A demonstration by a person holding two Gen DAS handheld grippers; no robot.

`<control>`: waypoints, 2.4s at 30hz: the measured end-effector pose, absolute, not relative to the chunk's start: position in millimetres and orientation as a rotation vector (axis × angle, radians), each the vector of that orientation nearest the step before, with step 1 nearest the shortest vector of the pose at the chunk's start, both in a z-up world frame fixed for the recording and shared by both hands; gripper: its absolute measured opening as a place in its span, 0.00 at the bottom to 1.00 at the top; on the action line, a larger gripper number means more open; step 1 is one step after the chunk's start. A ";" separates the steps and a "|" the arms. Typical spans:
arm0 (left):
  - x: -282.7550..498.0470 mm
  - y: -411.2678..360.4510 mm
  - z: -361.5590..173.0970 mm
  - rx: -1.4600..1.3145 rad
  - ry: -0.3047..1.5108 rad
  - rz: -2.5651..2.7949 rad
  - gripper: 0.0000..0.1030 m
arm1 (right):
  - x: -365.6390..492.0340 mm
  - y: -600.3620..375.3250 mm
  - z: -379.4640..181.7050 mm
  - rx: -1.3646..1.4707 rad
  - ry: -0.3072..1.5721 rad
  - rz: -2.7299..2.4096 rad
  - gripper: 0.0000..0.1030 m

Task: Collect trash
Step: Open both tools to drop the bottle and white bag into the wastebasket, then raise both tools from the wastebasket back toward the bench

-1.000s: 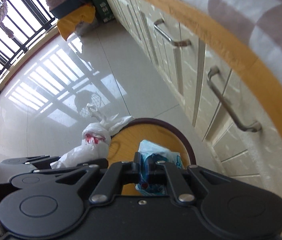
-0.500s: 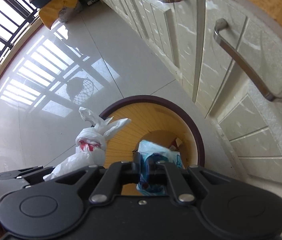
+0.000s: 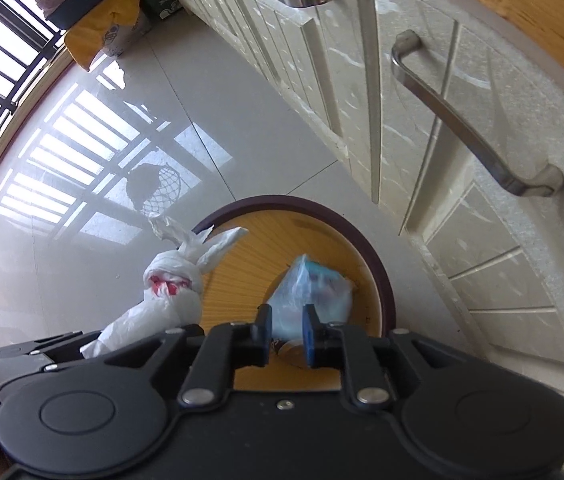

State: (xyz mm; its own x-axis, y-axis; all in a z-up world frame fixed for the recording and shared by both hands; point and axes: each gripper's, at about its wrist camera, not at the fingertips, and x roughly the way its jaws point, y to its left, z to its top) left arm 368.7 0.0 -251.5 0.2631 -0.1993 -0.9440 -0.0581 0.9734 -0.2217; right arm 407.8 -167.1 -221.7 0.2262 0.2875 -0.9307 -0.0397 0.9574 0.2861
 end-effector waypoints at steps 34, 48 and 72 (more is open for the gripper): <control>360.4 7.3 -268.8 -0.123 1.438 -0.091 1.00 | 392.3 -178.3 -227.9 0.063 1.357 0.240 0.47; 349.8 25.1 -264.4 -0.119 1.424 -0.065 1.00 | 378.3 -182.8 -232.6 -0.015 1.346 0.205 0.83; 315.2 53.1 -224.9 -0.129 1.311 0.015 1.00 | 346.8 -175.2 -193.0 -0.021 1.227 0.193 1.00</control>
